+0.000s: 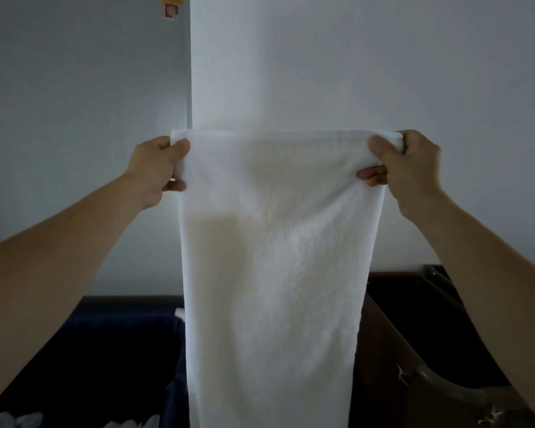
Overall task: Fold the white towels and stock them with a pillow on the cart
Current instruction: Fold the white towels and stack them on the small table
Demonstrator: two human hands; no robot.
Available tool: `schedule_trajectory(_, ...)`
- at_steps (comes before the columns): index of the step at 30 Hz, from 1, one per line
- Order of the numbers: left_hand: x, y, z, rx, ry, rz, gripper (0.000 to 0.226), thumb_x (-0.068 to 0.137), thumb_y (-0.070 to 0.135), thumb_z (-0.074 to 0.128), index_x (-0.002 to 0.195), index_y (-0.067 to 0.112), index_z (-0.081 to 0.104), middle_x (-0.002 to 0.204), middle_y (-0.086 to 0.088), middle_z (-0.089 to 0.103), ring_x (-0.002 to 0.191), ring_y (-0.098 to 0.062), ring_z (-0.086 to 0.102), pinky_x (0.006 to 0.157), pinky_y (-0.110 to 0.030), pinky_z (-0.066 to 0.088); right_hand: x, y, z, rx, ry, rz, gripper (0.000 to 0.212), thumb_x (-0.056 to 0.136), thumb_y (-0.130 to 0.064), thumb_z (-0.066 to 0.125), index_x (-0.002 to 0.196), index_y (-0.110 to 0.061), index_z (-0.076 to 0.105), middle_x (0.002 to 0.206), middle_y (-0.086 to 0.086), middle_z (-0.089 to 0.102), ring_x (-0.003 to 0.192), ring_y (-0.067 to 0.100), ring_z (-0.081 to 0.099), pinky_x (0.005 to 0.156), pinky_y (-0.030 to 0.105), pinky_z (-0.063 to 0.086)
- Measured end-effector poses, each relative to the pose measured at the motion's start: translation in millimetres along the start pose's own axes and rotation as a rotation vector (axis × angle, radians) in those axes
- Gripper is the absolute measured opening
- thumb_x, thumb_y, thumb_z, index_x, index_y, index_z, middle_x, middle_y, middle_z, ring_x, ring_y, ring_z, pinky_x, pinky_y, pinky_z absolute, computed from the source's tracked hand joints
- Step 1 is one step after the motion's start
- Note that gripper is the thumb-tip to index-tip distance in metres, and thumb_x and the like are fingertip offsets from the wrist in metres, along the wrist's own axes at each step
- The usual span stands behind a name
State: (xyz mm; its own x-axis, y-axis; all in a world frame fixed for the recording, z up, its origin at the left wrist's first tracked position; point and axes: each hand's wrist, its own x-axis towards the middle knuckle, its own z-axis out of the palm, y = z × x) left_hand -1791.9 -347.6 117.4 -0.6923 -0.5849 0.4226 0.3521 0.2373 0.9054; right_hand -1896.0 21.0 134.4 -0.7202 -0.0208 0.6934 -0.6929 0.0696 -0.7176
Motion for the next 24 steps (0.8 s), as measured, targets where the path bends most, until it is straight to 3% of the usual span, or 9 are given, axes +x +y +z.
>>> schedule_trajectory(5,9,-15,7,0.009,0.027,-0.036,0.014,0.096,0.027,0.065,0.088,0.017,0.066,0.088,-0.005,0.063,0.074,-0.022,0.063,0.050,-0.030,0.058,3,21,12,0.016,-0.050,0.066,0.011,0.094,-0.024,0.068,0.091,-0.018,0.059,0.082,0.011,0.071,0.062,0.026,0.073,0.056,0.035,0.061)
schedule_trajectory(9,23,-21,29,0.007,0.085,-0.055,0.010,0.098,0.024,0.062,0.095,0.014,0.064,0.120,-0.015,0.063,0.100,-0.035,0.066,0.065,-0.043,0.063,18,36,19,0.042,-0.099,0.149,0.011,0.097,-0.021,0.064,0.091,-0.017,0.056,0.093,0.008,0.066,0.072,0.026,0.073,0.075,0.042,0.063)
schedule_trajectory(11,29,-18,42,0.008,0.113,-0.027,0.009,0.099,0.022,0.061,0.096,0.014,0.063,0.112,-0.012,0.064,0.099,-0.034,0.065,0.072,-0.048,0.062,26,42,17,0.071,-0.101,0.169,0.010,0.098,-0.019,0.062,0.095,-0.012,0.056,0.094,0.008,0.063,0.072,0.024,0.072,0.078,0.045,0.062)
schedule_trajectory(14,35,-9,54,-0.007,0.167,0.040,0.013,0.100,0.021,0.059,0.087,0.019,0.060,0.091,-0.001,0.059,0.088,-0.026,0.063,0.065,-0.043,0.062,37,44,13,0.098,-0.064,0.106,0.011,0.098,-0.017,0.062,0.101,-0.008,0.055,0.093,0.003,0.061,0.066,0.017,0.072,0.074,0.042,0.062)
schedule_trajectory(18,32,6,57,-0.023,0.231,0.087,0.015,0.101,0.021,0.055,0.086,0.022,0.057,0.097,-0.001,0.056,0.092,-0.024,0.059,0.062,-0.040,0.061,44,38,5,0.150,-0.076,0.032,0.010,0.096,-0.019,0.064,0.091,-0.018,0.056,0.094,0.003,0.063,0.069,0.019,0.074,0.070,0.038,0.063)
schedule_trajectory(24,-8,11,51,-0.096,0.241,0.099,0.013,0.100,0.015,0.053,0.091,0.023,0.058,0.101,-0.001,0.056,0.097,-0.023,0.057,0.066,-0.036,0.061,23,38,-12,0.193,-0.124,0.003,0.008,0.096,-0.017,0.065,0.094,-0.015,0.057,0.091,0.005,0.066,0.070,0.019,0.074,0.068,0.033,0.062)
